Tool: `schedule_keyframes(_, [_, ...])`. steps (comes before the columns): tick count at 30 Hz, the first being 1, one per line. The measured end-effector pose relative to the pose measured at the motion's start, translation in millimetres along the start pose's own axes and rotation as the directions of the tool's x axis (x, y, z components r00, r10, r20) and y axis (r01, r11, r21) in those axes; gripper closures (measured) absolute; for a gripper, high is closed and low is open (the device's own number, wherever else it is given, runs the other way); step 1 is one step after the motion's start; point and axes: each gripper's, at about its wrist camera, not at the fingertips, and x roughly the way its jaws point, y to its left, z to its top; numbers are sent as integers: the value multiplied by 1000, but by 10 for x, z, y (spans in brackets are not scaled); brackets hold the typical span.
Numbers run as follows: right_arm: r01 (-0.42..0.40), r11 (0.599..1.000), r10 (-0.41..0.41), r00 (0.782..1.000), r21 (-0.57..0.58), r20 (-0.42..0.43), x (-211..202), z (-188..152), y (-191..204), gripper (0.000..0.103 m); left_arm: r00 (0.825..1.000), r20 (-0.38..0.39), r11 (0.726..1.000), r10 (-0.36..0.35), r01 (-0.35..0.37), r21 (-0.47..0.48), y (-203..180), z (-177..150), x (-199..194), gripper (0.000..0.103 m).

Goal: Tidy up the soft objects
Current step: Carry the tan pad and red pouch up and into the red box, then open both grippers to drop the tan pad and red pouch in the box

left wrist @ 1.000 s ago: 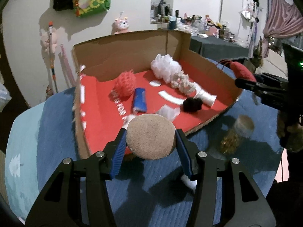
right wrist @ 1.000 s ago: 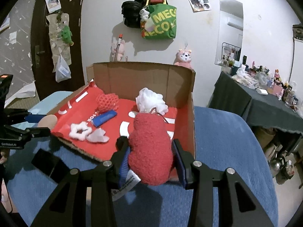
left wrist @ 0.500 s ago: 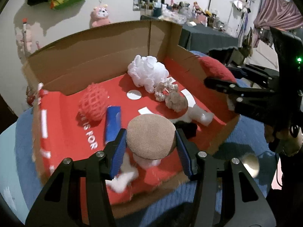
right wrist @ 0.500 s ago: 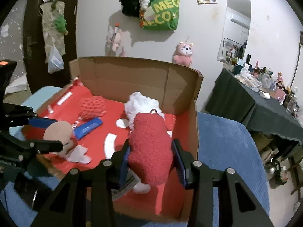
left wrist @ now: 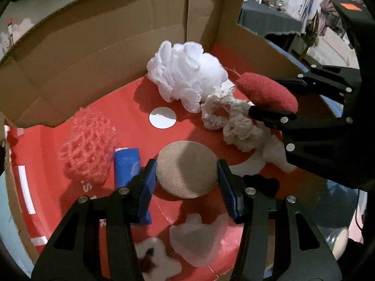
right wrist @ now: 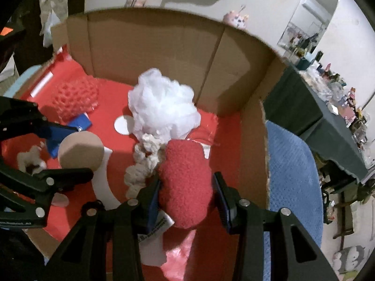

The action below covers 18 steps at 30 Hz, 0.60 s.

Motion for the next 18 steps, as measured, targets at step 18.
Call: schedule_keyframes(18, [105, 985, -113, 992, -139, -51, 217, 96, 162, 58, 1000, -9, 1000, 22, -22, 18, -58, 128, 162, 52])
